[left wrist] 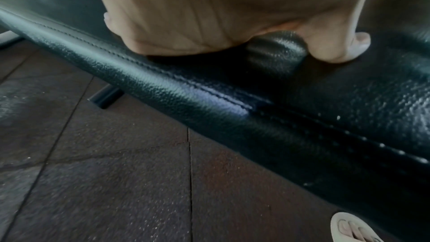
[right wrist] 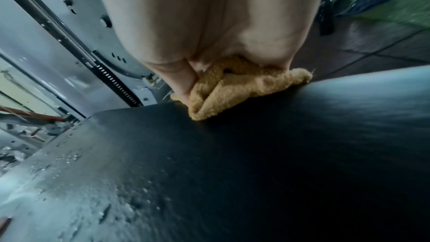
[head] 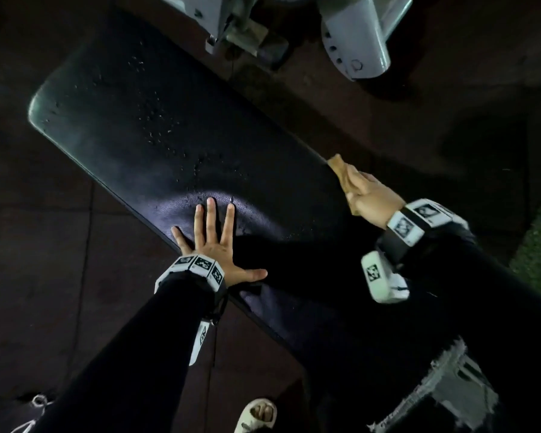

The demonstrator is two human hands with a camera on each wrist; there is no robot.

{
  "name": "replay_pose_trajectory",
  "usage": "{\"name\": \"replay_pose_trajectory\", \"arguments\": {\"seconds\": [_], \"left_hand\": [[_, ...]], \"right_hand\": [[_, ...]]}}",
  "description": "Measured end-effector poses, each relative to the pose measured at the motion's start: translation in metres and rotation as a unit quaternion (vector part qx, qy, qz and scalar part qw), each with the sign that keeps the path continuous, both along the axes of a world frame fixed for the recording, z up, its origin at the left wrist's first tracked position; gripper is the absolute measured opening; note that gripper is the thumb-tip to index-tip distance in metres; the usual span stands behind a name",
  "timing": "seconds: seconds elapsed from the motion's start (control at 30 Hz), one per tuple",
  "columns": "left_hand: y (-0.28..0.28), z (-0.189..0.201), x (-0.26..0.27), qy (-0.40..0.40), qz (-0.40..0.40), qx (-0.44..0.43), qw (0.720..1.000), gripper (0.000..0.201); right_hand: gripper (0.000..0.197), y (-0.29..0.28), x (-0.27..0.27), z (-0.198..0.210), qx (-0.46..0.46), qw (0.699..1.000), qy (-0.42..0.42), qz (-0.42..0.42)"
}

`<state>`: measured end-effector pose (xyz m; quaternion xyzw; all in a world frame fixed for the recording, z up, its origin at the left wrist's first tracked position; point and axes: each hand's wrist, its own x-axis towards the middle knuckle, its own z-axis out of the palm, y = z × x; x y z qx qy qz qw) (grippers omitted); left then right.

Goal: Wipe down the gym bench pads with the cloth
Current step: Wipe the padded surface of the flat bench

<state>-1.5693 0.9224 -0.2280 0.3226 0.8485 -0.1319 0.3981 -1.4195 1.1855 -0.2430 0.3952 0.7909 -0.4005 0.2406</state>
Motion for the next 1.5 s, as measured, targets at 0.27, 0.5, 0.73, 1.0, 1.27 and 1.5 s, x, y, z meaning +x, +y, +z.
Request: {"name": "replay_pose_trajectory", "arguments": {"seconds": [0.27, 0.5, 0.73, 1.0, 1.27, 1.5], "left_hand": [[0.008, -0.002, -0.001, 0.022, 0.003, -0.042, 0.999, 0.145], [0.011, -0.001, -0.002, 0.01, 0.005, -0.045, 0.999, 0.144], [0.008, -0.002, -0.003, 0.002, 0.005, -0.025, 1.0, 0.146], [0.002, -0.005, -0.002, 0.019, 0.011, 0.011, 1.0, 0.144], [0.003, -0.003, -0.005, -0.005, 0.007, 0.004, 1.0, 0.145], [0.001, -0.005, -0.005, -0.012, 0.012, 0.019, 1.0, 0.145]], "right_hand": [[0.059, 0.001, 0.022, 0.023, 0.013, 0.998, 0.054, 0.041], [0.049, -0.016, 0.075, 0.03, 0.101, 0.976, 0.029, 0.19], [0.054, -0.019, -0.042, -0.001, 0.113, 0.987, 0.055, 0.103], [0.061, -0.083, -0.094, 0.004, 0.146, 0.948, 0.079, 0.27], [0.08, -0.101, 0.044, 0.016, 0.187, 0.947, 0.012, 0.26], [0.058, -0.051, -0.021, 0.012, 0.17, 0.978, 0.016, 0.119]]}}
